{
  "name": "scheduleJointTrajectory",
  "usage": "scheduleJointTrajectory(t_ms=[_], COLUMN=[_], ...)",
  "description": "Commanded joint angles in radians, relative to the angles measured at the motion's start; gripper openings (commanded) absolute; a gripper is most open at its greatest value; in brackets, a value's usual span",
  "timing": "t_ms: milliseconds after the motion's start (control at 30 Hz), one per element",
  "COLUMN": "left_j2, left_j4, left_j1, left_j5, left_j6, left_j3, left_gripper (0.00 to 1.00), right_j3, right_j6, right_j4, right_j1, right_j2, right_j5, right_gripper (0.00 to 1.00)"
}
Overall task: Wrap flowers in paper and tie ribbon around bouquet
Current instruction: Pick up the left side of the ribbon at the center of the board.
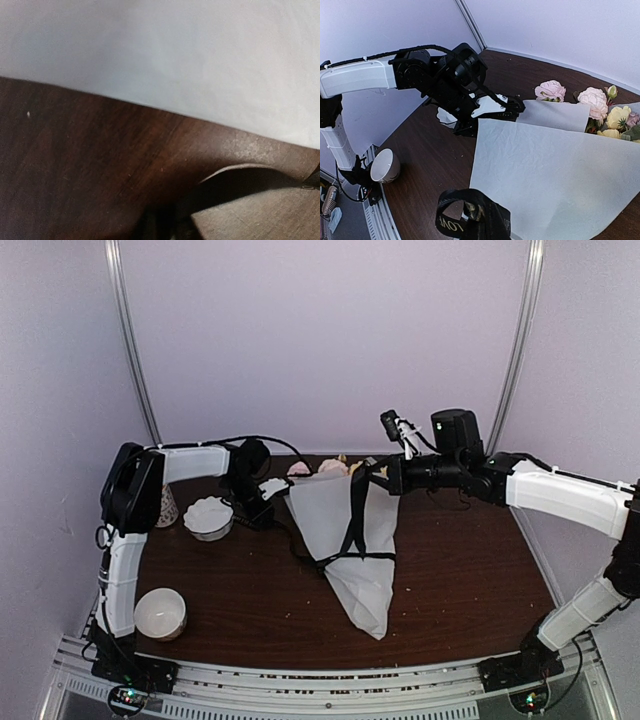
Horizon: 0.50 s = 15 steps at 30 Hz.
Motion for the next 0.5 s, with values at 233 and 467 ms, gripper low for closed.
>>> scheduleJointTrajectory(t_ms=[233,467], left_j2=[-0.219,-0.454], left_j4=[0.229,0.452], left_j1=[-0.024,-0.210], left_j5=[0.052,0.003], left_j6=[-0.113,-0.196], left_j3=[-0.203,-0.389], left_gripper=[0.00,0.00], right_j3=[-0.004,0.005], right_j6=[0.006,0.076], right_j4=[0.005,0.078], right_j1=[0.000,0.015], right_j2=[-0.028,0.050], right_j5=[0.005,-0.025], right_gripper=[0.00,0.00])
